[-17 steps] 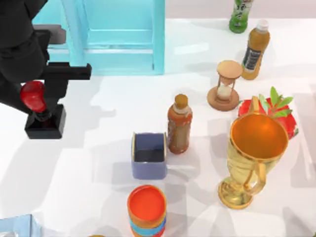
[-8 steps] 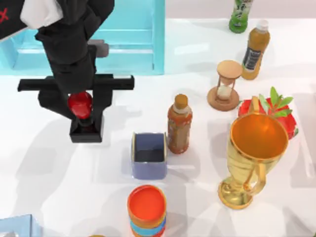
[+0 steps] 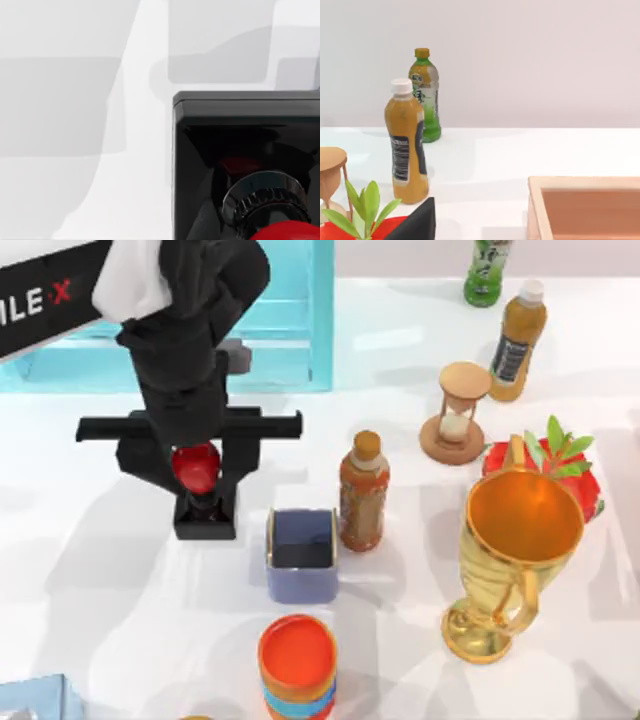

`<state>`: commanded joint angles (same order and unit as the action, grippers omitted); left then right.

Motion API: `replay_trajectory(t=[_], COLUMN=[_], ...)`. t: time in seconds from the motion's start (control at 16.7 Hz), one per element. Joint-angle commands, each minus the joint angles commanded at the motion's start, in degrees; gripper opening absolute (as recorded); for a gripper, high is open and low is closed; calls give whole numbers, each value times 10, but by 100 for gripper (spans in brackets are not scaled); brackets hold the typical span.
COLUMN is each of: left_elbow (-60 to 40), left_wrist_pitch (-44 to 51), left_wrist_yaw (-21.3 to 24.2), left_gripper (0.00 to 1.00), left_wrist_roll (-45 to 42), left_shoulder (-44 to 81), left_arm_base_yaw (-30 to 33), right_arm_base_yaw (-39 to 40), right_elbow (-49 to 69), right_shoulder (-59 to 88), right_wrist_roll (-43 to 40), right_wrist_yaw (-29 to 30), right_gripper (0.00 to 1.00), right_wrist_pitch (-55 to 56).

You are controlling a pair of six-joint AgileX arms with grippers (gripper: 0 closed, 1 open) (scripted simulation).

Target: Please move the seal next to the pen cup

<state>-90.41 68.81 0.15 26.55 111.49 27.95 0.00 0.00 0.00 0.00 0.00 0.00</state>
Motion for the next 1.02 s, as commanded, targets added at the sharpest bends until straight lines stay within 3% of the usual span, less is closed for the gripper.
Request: replay_trajectory(t=[0.48,1.02], left_elbow=[21,21], left_wrist_pitch=[-25,-25], left_wrist_yaw=[0,0], left_gripper=[0,68], left_wrist_roll=[1,1], left_shoulder=[5,5], left_arm_base_yaw=[2,2], right_arm_base_yaw=[0,0], right_elbow=[0,0], right_shoulder=[0,0], right_wrist_roll=[0,0], right_wrist_yaw=[0,0], right_gripper=[100,100], right_wrist_pitch=[0,0])
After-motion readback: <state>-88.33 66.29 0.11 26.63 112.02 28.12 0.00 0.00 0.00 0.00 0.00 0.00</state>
